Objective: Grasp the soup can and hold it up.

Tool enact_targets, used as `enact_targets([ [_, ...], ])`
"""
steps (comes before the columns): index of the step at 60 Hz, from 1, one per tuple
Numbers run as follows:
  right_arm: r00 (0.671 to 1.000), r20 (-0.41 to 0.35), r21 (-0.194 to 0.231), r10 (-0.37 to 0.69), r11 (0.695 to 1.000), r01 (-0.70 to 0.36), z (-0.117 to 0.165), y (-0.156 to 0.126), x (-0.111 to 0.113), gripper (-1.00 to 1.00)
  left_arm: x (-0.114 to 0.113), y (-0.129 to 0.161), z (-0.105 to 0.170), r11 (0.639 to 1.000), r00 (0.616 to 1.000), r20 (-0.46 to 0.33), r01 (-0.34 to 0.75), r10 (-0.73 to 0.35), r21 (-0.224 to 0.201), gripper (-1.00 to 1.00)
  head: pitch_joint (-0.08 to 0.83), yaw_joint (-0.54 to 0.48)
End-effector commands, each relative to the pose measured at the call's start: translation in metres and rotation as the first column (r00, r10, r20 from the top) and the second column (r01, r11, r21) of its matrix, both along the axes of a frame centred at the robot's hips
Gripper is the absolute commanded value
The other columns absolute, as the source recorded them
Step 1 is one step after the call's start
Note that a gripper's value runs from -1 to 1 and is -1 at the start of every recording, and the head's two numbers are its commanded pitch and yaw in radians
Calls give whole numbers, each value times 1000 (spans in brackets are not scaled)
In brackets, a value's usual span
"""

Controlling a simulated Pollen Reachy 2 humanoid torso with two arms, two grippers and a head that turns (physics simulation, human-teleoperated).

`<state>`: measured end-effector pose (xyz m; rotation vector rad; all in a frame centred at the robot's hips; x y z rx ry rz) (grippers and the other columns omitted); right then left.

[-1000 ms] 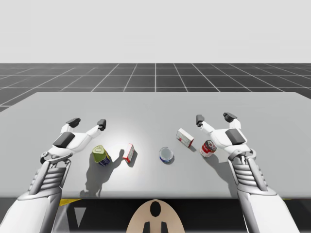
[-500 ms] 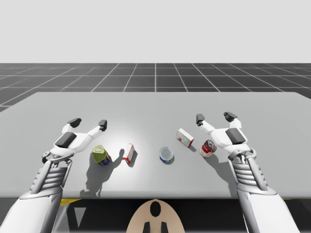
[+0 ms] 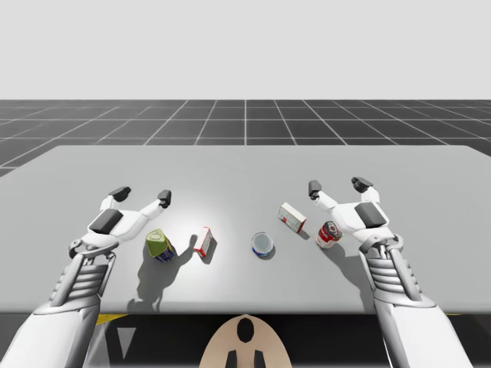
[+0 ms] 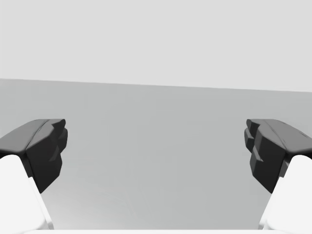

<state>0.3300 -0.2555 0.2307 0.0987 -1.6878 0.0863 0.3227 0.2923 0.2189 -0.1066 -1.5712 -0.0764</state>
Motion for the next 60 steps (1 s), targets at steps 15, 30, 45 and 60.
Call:
enact_targets([
  [15, 998, -1, -10, 56, 998, -56, 17, -2, -36, -1000, 0, -1, 0, 1000, 1000, -5, 2, -2, -5, -1000, 693, -397],
  [30, 993, -58, -30, 107, 994, -109, -6, -14, -93, -1000, 0, -2, 0, 1000, 1000, -8, 0, 0, -4, -1000, 692, -385],
  [45, 990, -70, -39, 123, 991, -126, -43, -18, -125, -1000, 1, -3, -2, 1000, 1000, -15, 1, -1, -1, -1000, 693, -386],
  [60, 980, -151, 16, 127, 992, -127, -85, -21, -111, -1000, 2, -5, -3, 1000, 1000, -20, -1, 1, 1, -1000, 697, -378],
])
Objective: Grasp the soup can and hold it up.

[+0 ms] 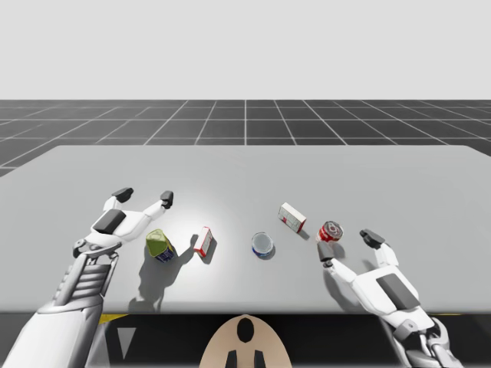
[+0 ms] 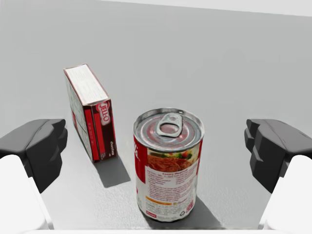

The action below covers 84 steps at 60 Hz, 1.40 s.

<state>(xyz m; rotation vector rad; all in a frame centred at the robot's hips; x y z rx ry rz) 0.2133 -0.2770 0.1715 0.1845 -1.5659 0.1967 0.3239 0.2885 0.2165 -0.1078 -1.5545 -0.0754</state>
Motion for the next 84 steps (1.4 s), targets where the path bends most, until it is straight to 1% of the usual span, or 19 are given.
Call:
enact_targets([
  [1, 999, -48, 34, -3, 999, 4, -31, 0, 10, -1000, 0, -1, -1, 1000, 1000, -3, -1, 1, 1, -1000, 698, -378],
  [8, 997, -71, 52, -17, 998, 21, -45, -1, 24, -1000, 1, -1, -1, 1000, 1000, -4, -1, 1, 2, -1000, 702, -372],
  [16, 996, -81, 49, -30, 998, 34, -54, -2, 38, -1000, 1, -1, -1, 1000, 1000, -4, -2, 2, 1, -1000, 704, -369],
  [19, 995, -94, 59, -23, 998, 29, -56, 0, 42, -1000, 1, -1, -1, 1000, 1000, -3, -2, 2, 1, -1000, 705, -367],
  [28, 995, -97, 39, -17, 999, 21, -57, 2, 55, -1000, 1, -1, -1, 1000, 1000, -1, -2, 2, 2, -1000, 705, -363],
  [33, 995, -99, 31, -19, 999, 23, -57, 2, 59, -1000, 0, -1, -1, 1000, 1000, 0, -2, 2, 1, -1000, 704, -362],
  [35, 994, -112, 25, -14, 1000, 17, -57, 1, 60, -1000, 0, -1, -1, 1000, 1000, 0, -2, 2, 1, -1000, 704, -360],
  [37, 994, -110, 29, -13, 999, 16, -58, 0, 60, -1000, 0, -1, -1, 1000, 1000, 0, -3, 3, 2, -1000, 703, -360],
  [39, 994, -110, 5, -18, 1000, 19, -59, -1, 59, -705, 0, -1, -1, 1000, 1000, 0, -3, 3, 2, -1000, 702, -359],
  [40, 995, -96, 4, -24, 1000, 24, -59, -2, 58, -319, 0, -1, -1, 1000, 1000, 1, -3, 3, 2, -1000, 703, -359],
  [41, 995, -96, 5, -21, 1000, 21, -59, -2, 58, 951, 0, -1, -1, 1000, 1000, 1, -3, 3, 3, -1000, 703, -360],
  [42, 995, -98, 6, -16, 1000, 17, -59, -3, 57, 1000, 0, -1, -1, 1000, 1000, 1, -3, 3, 3, -1000, 703, -360],
  [45, 995, -100, 14, -9, 1000, 11, -59, -4, 56, 1000, 0, -1, -1, 1000, 1000, 1, -3, 3, 4, -1000, 700, -362],
  [51, 995, -102, 15, -5, 1000, 7, -60, -4, 54, 1000, 1, -1, -1, 1000, 1000, 1, -3, 3, 5, -1000, 682, -366],
  [58, 995, -99, 12, 1, 1000, 0, -61, -4, 53, 1000, 1, -1, -1, 1000, 1000, 1, -5, 5, 8, -1000, 609, -369],
  [69, 995, -99, 12, 3, 1000, -2, -62, -3, 52, 1000, 1, -1, -1, 1000, 1000, -1, -8, 8, 8, -1000, 466, -383],
  [79, 996, -93, 11, 7, 1000, -7, -60, -1, 51, 1000, 1, -1, 0, 1000, 1000, -4, -5, 5, 0, -1000, 399, -419],
  [84, 997, -75, 14, 19, 1000, -18, -48, 3, 49, 1000, 1, -1, 0, 1000, 1000, -5, -4, 4, -3, -1000, 384, -426],
])
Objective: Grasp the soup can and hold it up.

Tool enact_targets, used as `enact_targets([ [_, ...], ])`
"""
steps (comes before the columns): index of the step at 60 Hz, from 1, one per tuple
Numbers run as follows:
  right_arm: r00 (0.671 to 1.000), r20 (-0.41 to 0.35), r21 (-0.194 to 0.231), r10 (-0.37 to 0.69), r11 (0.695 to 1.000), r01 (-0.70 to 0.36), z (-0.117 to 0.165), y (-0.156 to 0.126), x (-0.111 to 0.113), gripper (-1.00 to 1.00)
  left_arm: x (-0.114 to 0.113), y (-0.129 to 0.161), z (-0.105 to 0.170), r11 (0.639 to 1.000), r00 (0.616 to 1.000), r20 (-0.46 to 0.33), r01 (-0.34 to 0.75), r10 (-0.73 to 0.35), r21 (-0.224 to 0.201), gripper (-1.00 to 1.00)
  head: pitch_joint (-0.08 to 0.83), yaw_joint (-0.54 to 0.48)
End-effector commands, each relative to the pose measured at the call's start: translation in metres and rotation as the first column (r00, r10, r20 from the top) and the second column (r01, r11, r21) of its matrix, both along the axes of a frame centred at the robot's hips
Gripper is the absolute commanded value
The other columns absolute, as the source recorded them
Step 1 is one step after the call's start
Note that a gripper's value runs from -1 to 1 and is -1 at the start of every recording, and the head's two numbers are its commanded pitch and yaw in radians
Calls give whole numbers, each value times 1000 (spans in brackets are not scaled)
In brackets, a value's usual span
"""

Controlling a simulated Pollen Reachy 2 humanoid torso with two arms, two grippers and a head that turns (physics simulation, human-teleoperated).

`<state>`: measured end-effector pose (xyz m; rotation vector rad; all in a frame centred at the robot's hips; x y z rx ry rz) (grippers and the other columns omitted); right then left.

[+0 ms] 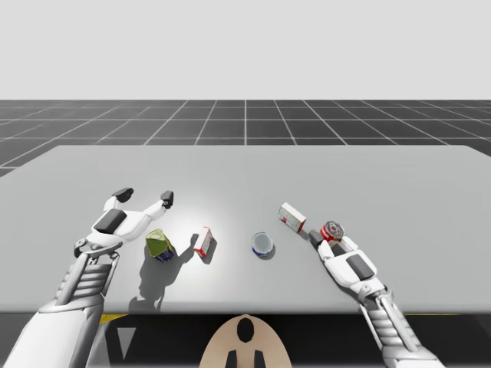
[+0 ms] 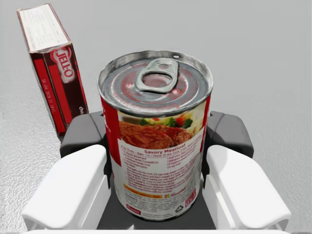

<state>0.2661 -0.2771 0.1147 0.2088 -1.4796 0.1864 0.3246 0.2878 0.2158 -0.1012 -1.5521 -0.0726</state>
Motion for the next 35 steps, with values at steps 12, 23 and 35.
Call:
enact_targets([
  [12, 991, 133, -23, 19, 1000, -16, 78, 9, -5, 1000, 1, 1, 1, 1000, 1000, -5, 3, -3, -9, -1000, 377, -431],
  [23, 969, 246, -40, 32, 999, -23, 135, 16, -11, 1000, 2, 0, 0, 1000, 1000, -12, 9, -9, -3, -1000, 375, -443],
  [35, 899, 435, -95, 54, 995, -14, 204, 27, -30, 1000, 3, -1, 0, 1000, 1000, -23, 10, -10, 3, -1000, 371, -445],
])
